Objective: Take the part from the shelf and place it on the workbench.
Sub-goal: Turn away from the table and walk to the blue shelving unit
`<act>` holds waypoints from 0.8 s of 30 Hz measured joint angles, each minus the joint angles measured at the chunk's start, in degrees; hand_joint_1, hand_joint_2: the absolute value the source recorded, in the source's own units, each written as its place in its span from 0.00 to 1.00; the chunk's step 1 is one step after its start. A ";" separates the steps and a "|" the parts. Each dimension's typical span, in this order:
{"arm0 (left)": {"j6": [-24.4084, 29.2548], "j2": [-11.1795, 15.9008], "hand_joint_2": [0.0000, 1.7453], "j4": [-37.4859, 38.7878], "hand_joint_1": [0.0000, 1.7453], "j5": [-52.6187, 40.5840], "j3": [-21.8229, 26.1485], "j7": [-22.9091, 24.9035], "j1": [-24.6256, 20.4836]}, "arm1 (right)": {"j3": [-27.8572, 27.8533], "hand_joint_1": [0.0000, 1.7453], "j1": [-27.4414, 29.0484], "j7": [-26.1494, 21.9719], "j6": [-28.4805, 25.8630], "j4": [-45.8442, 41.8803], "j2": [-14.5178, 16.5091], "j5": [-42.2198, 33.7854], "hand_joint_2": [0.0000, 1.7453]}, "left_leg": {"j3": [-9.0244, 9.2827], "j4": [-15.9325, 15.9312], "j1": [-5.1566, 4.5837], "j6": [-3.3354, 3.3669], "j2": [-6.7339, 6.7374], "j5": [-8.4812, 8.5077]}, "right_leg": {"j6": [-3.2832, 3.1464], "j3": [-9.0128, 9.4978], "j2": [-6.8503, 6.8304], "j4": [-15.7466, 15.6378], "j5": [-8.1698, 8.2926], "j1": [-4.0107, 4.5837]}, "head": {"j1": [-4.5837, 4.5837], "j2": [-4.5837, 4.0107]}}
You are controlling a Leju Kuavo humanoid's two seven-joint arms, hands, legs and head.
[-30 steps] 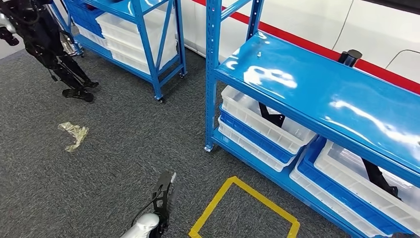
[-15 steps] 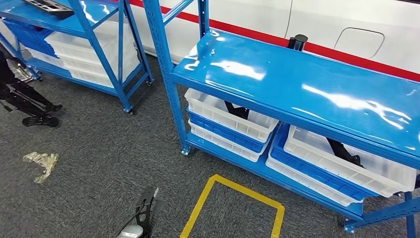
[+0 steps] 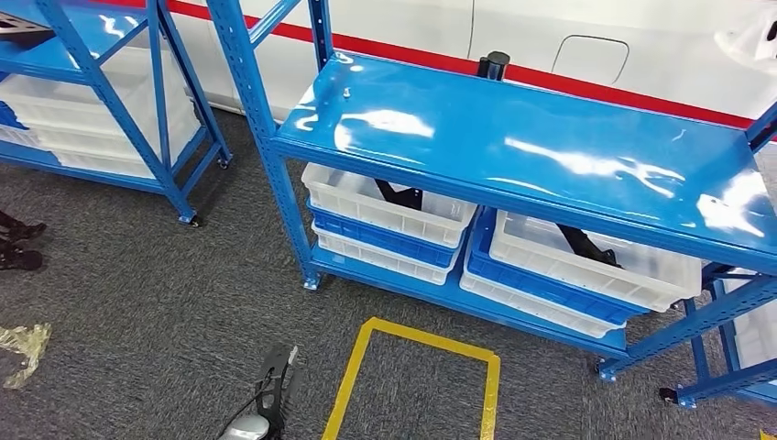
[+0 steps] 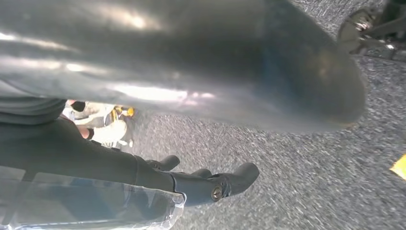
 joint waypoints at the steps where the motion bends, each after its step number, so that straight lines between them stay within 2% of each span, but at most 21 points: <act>1: 0.00 -0.01 0.00 -0.12 0.00 0.00 0.00 0.00 0.00 | 0.00 0.00 -0.06 -0.01 0.00 0.00 -0.05 0.01 0.00 | 0.16 0.01 -0.15 -0.28 0.53 -0.21 | 0.09 2.39 -1.27 -4.05 1.24 0.16 | 0.05 0.00; 2: 0.00 0.01 0.00 -0.21 0.00 0.00 0.00 0.00 -0.01 | 0.00 0.00 -0.18 -0.01 -0.01 0.00 -0.08 0.01 0.00 | 0.35 0.02 -0.32 -0.60 1.02 -0.42 | -0.11 4.17 -2.21 -7.18 2.16 0.37 | 0.03 0.00; 3: 0.00 0.02 0.00 -0.30 0.00 0.00 0.00 0.00 -0.03 | 0.00 0.00 -0.26 -0.02 -0.01 -0.01 -0.09 0.01 0.00 | 0.57 0.01 -0.50 -0.91 1.51 -0.63 | -0.48 5.14 -2.80 -8.83 2.57 0.59 | -0.01 0.00; 4: -0.01 0.03 0.00 -0.37 0.00 0.00 0.00 0.00 -0.04 | 0.00 0.00 -0.29 -0.02 -0.01 0.00 -0.08 0.00 0.00 | 0.76 -0.05 -0.66 -1.18 1.98 -0.79 | -0.90 5.24 -2.63 -9.04 2.59 0.82 | -0.06 0.00; 5: -0.01 0.02 0.00 -0.54 0.00 -0.01 0.00 0.03 -0.03 | 0.00 0.00 -0.26 -0.02 -0.01 0.01 -0.08 -0.01 0.00 | 0.98 -0.12 -0.65 -1.42 2.48 -0.93 | -1.27 5.18 -1.96 -9.12 2.66 0.78 | -0.12 0.00; 6: 0.00 0.01 0.00 -0.84 0.00 -0.02 0.00 0.08 0.01 | 0.00 0.00 -0.21 -0.02 -0.01 0.01 -0.07 -0.01 0.00 | 1.04 -0.04 -0.53 -1.74 2.43 -1.18 | -1.59 5.19 -1.37 -9.19 2.71 0.48 | -0.16 0.00; 8: 0.16 0.12 0.00 -1.83 0.00 -0.21 -0.02 0.42 0.33 | 0.00 0.00 -0.22 -0.02 -0.02 0.02 -0.04 -0.03 0.00 | 0.05 2.42 -0.23 -2.37 0.14 -3.06 | -2.46 5.29 -0.23 -9.36 2.87 -0.15 | -0.34 0.00; 10: 0.59 0.43 0.00 -3.02 0.00 -0.48 -0.06 0.90 1.29 | 0.00 0.00 -0.34 -0.02 -0.06 0.02 -0.03 -0.04 0.00 | -3.05 9.01 -0.04 -2.73 -2.82 -6.59 | -3.13 5.28 1.02 -9.41 2.97 -0.30 | -0.53 0.00; 11: 0.88 0.60 0.00 -3.67 0.00 -0.61 -0.08 1.26 1.98 | 0.00 0.00 -0.40 -0.02 -0.09 0.02 -0.03 -0.03 0.00 | -4.94 12.63 0.01 -2.81 -3.41 -8.06 | -3.28 5.25 1.80 -9.39 3.00 -0.26 | -0.57 0.00; 12: 1.22 0.76 0.00 -4.32 0.00 -0.69 -0.08 1.61 2.69 | 0.00 0.00 -0.42 -0.01 -0.10 0.02 -0.02 -0.03 0.00 | -6.36 15.07 0.05 -2.84 -3.64 -8.63 | -3.33 5.24 2.61 -9.37 3.02 -0.22 | -0.57 0.00; 13: 1.54 0.91 0.00 -5.03 0.00 -0.81 -0.09 2.02 3.30 | 0.00 0.00 -0.36 0.01 -0.10 0.02 -0.01 -0.02 0.00 | -6.95 15.64 0.09 -2.83 -3.78 -8.08 | -3.33 5.24 3.42 -9.34 3.02 -0.20 | -0.60 0.00; 14: 1.82 1.04 0.00 -5.73 0.00 -0.92 -0.09 2.48 3.73 | 0.00 0.00 -0.29 0.04 -0.10 0.02 0.02 -0.01 0.00 | -6.51 14.08 0.14 -2.75 -3.93 -6.49 | -3.31 5.28 4.17 -9.30 3.02 -0.21 | -0.63 0.00; 15: 1.99 1.18 0.00 -6.33 0.00 -0.99 -0.09 2.79 3.97 | 0.00 0.00 -0.23 0.07 -0.10 0.02 0.06 0.01 0.00 | -5.13 10.77 0.22 -2.61 -4.49 -4.28 | -3.27 5.31 4.85 -9.25 3.04 -0.22 | -0.67 0.00; 17: 2.05 1.46 0.00 -7.02 0.00 -1.04 -0.09 3.24 4.04 | 0.00 0.00 -0.27 0.09 -0.10 0.02 0.16 0.07 0.00 | -2.05 3.76 0.44 -2.27 -6.91 -1.09 | -2.98 5.24 6.08 -9.06 3.08 -0.04 | -0.70 0.00; 18: 2.03 1.60 0.00 -7.10 0.00 -1.04 -0.09 3.45 4.01 | 0.00 0.00 -0.34 0.09 -0.10 0.02 0.21 0.13 0.00 | -1.11 1.69 0.44 -2.11 -7.79 -0.48 | -2.67 5.08 6.62 -9.02 3.15 0.07 | -0.67 0.00; 19: 1.96 1.72 0.00 -7.07 0.00 -1.03 -0.09 3.58 3.96 | 0.00 0.00 -0.37 0.09 -0.10 0.02 0.23 0.19 0.00 | -0.76 0.86 0.32 -1.87 -8.12 -0.44 | -2.25 4.90 7.18 -9.10 3.28 0.11 | -0.65 0.00; 21: 1.49 1.84 0.00 -6.54 0.00 -0.90 -0.07 3.32 3.57 | 0.00 0.00 -0.23 0.09 -0.10 0.04 0.18 0.32 0.00 | -0.51 0.34 0.16 -1.11 -6.87 -0.03 | -1.33 4.40 8.04 -9.44 3.65 0.08 | -0.66 0.00; 22: 1.08 1.90 0.00 -6.03 0.00 -0.79 -0.04 2.88 3.20 | 0.00 0.00 -0.14 0.09 -0.10 0.05 0.18 0.38 0.00 | -0.32 -0.06 0.19 -0.64 -6.30 0.33 | -1.05 4.02 7.44 -9.16 3.52 0.14 | -0.64 0.00; 23: 0.62 1.93 0.00 -5.33 0.00 -0.69 -0.02 2.34 2.78 | 0.00 0.00 -0.12 0.08 -0.12 0.07 0.18 0.47 0.00 | -0.15 -0.47 0.29 -0.23 -5.62 0.71 | -1.02 3.17 6.19 -7.83 2.77 0.28 | -0.49 0.00; 24: 0.23 1.95 0.00 -4.48 0.00 -0.61 0.02 1.85 2.40 | 0.00 0.00 -0.21 0.04 -0.23 0.08 0.19 0.68 0.00 | -0.01 -0.77 0.37 0.04 -4.94 0.99 | -1.15 1.85 4.62 -5.21 1.42 0.39 | -0.31 0.00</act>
